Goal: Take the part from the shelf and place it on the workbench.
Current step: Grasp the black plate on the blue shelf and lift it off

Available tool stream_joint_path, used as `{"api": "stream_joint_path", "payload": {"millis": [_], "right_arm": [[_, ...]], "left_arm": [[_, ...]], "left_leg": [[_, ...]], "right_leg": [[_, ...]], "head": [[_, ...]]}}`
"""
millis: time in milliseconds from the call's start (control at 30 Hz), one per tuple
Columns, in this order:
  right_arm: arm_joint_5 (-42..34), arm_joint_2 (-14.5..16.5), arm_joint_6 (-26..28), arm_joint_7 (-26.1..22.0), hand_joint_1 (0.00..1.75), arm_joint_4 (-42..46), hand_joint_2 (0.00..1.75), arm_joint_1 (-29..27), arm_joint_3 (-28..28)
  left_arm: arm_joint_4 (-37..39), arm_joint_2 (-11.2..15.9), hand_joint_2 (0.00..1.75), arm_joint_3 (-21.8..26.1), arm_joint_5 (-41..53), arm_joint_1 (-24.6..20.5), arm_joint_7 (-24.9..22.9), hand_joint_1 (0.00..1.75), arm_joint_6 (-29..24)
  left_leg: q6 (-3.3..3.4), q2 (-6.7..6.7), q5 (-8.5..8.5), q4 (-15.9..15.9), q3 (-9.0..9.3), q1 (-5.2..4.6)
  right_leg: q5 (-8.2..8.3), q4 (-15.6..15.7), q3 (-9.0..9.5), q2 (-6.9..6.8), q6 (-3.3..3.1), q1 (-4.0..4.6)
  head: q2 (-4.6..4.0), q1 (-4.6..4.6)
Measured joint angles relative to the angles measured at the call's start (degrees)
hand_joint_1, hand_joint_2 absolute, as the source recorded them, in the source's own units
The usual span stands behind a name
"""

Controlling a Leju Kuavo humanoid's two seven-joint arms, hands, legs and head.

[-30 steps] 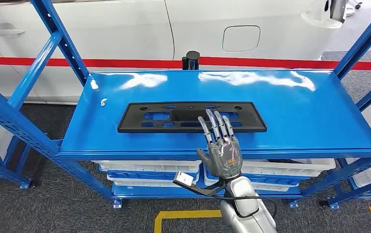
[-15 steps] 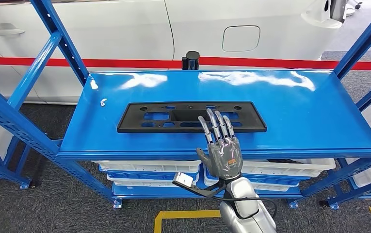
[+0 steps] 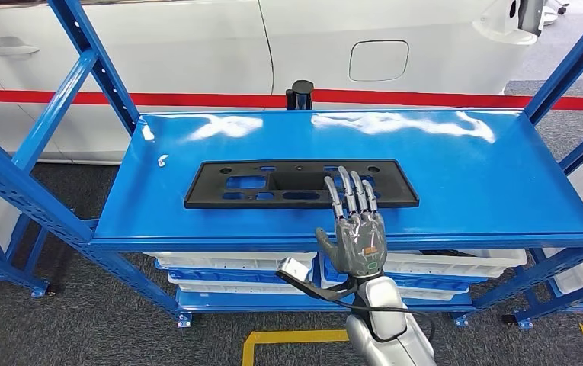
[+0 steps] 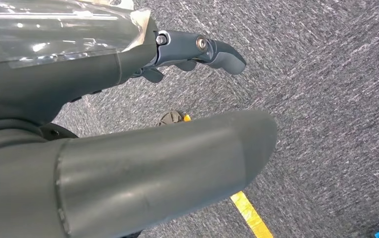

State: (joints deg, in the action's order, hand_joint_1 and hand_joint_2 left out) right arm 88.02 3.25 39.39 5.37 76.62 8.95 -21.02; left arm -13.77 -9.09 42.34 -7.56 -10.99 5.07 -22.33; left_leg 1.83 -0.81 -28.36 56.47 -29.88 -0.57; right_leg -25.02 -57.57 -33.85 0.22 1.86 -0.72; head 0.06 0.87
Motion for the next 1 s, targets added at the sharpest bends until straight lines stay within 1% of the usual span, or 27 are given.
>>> {"api": "stream_joint_path", "payload": {"millis": [100, 200, 300, 400, 567, 1000], "right_arm": [[-1.45, -0.28, 0.00, 0.27, 0.00, -1.75, 1.75, 1.44, 1.13], [-3.29, -0.62, -0.01, -0.62, 0.00, -6.56, 1.75, 4.77, 3.24], [-1.31, -0.77, 0.00, -1.13, 0.00, -10.77, 1.75, 7.36, 5.97], [0.92, -0.85, 0.00, 0.68, 0.00, -13.88, 1.75, 8.85, 7.20], [1.74, -1.25, 0.00, 3.97, 0.00, -17.57, 1.75, 11.08, 7.37], [1.81, -1.33, 0.00, 4.21, 0.00, -24.34, 1.75, 15.91, 6.73]], "left_arm": [[0.00, 0.00, 0.00, -0.25, -0.22, 0.01, 0.00, 0.00, -0.08], [0.00, -0.01, 0.00, -0.76, -0.02, -0.03, 0.04, 0.00, -0.13], [0.00, -0.02, 0.00, -1.24, 0.15, -0.05, 0.07, 0.00, -0.36], [0.00, -0.03, 0.00, -1.92, 0.23, -0.15, 0.02, 0.00, -0.52], [0.00, -0.04, 0.00, -2.51, 0.41, -0.38, -0.19, 0.00, -0.64], [0.00, -0.07, 0.00, -3.30, 0.57, -0.84, -0.22, 0.00, -0.80]], "left_leg": [[0.00, 0.00, 0.00, 0.00, 0.00, 0.00], [0.00, 0.02, 0.01, 0.01, 0.05, -0.01], [0.01, 0.01, 0.01, 0.02, 0.07, -0.01], [0.01, 0.02, 0.01, 0.02, 0.07, -0.01], [0.01, 0.03, 0.01, 0.02, 0.05, 0.00], [0.01, 0.09, 0.01, 0.02, 0.18, -0.01]], "right_leg": [[0.01, 0.00, 0.01, 0.01, 0.00, 0.00], [0.02, 0.00, 0.04, 0.02, 0.01, -0.01], [0.02, 0.00, 0.06, 0.01, 0.01, -0.01], [0.02, 0.00, 0.05, 0.01, 0.01, -0.01], [0.02, -0.01, 0.03, 0.02, 0.02, 0.00], [0.02, 0.00, 0.16, 0.05, 0.01, -0.01]], "head": [[0.00, 0.01], [-0.01, 0.00], [-0.01, 0.00], [-0.01, 0.00], [-0.01, 0.01], [0.00, 0.00]]}}
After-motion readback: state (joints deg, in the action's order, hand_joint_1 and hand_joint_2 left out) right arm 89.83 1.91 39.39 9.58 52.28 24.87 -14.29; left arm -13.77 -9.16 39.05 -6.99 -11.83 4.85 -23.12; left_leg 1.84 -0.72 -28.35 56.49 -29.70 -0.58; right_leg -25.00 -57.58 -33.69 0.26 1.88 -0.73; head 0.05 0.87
